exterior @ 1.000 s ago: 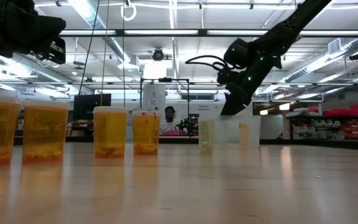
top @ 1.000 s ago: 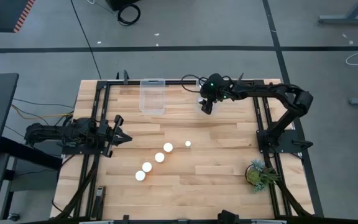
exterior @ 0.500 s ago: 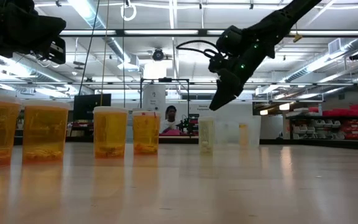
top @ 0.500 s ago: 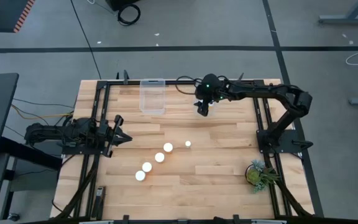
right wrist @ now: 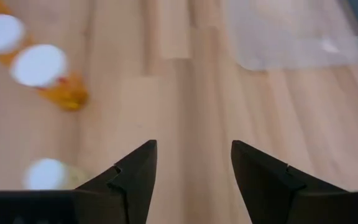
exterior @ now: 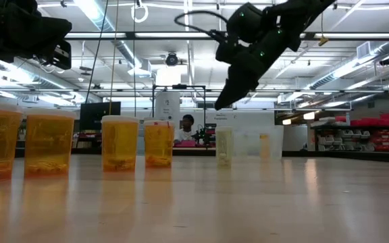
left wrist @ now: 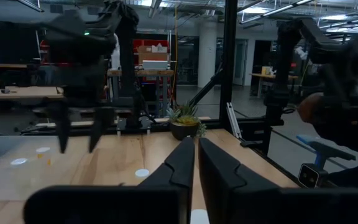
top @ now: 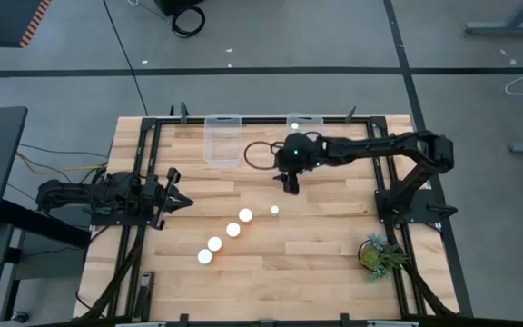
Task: Pick and place medicine bottles into bin by pill shape (circle, oval)
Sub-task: Put the small yellow pill bottle into the right transparent bin
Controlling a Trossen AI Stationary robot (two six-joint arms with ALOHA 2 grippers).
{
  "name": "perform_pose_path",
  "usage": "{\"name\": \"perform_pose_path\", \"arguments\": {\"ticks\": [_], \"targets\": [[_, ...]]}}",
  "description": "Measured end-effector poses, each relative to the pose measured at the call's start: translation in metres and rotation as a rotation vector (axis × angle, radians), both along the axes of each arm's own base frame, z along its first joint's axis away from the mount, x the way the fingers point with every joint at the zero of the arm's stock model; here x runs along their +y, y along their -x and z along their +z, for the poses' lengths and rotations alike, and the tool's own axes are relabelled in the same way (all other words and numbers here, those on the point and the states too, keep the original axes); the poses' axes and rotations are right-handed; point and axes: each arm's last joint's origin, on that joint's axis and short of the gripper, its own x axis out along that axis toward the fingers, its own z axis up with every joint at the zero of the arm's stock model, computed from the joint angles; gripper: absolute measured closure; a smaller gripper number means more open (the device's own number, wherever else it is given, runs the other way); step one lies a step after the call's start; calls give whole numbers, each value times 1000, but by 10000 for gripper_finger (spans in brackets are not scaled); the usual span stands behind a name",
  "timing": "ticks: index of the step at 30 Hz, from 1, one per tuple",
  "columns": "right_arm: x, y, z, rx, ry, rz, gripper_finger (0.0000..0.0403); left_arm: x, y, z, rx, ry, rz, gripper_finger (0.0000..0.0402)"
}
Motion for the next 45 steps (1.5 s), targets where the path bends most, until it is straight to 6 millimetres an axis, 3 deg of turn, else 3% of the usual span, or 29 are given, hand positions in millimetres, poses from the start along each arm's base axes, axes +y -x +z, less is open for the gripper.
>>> {"name": "perform_pose_path", "arguments": {"ticks": [10,16,40,45], "targets": [[63,-11,0,-72,-10,171,189,0,0,0,0,0,0,372],[85,-8,-10,-77,-9,201,189,0,0,0,0,0,0,366],[99,7,-38,-27,1,189,188,0,0,0,0,0,0,375],[98,7,-37,-27,21,183,162,0,0,0,-1,0,0,373]]}}
